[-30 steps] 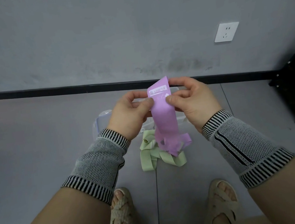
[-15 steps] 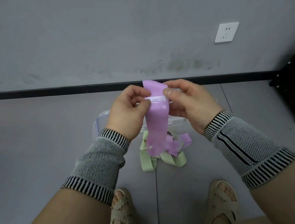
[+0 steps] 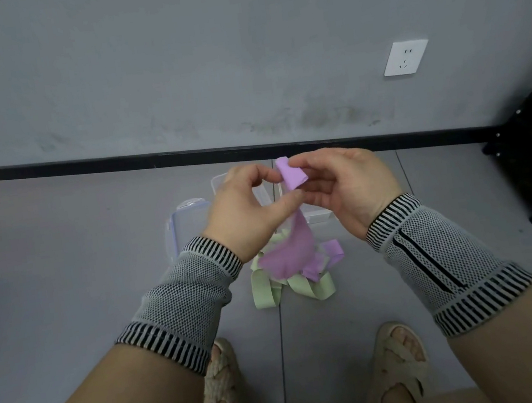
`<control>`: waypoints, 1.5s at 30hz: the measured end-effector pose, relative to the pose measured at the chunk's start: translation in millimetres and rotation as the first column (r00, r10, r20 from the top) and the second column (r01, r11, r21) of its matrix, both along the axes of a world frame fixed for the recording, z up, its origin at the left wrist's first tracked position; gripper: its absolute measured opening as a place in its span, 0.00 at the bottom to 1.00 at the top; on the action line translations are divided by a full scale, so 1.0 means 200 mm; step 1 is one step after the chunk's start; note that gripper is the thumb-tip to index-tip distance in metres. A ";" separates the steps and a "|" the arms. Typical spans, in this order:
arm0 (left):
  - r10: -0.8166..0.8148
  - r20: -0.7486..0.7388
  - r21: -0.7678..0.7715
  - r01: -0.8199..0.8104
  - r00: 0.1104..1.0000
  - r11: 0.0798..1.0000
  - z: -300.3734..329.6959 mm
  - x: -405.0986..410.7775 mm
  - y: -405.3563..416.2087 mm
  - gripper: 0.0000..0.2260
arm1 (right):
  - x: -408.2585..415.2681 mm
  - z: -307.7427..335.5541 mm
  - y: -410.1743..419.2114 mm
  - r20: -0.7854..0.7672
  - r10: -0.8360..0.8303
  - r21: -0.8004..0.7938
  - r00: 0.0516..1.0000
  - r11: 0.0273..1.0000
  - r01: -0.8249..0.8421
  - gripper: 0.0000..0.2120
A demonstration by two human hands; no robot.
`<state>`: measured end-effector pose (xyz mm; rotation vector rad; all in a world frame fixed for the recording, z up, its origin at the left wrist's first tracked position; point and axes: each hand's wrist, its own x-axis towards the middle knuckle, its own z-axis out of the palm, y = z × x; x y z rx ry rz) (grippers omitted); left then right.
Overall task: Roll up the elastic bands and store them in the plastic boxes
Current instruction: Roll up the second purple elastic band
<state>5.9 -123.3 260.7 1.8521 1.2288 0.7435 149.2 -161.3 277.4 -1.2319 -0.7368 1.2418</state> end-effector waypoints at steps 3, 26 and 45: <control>0.016 -0.044 0.078 -0.012 0.999 0.997 -0.01 0.00 0.00 0.18 | -0.01 0.02 0.00 -0.030 -0.008 -0.039 1.000 0.999 0.007 0.12; 0.053 0.310 -0.278 0.037 0.949 0.960 0.03 0.01 0.00 0.05 | 0.02 -0.04 0.00 0.319 0.038 0.003 0.947 0.999 -0.041 0.07; 0.063 0.356 -0.243 0.027 0.932 0.970 0.02 0.00 0.02 0.06 | 0.01 -0.04 0.00 0.381 -0.024 0.038 0.924 0.999 0.011 0.07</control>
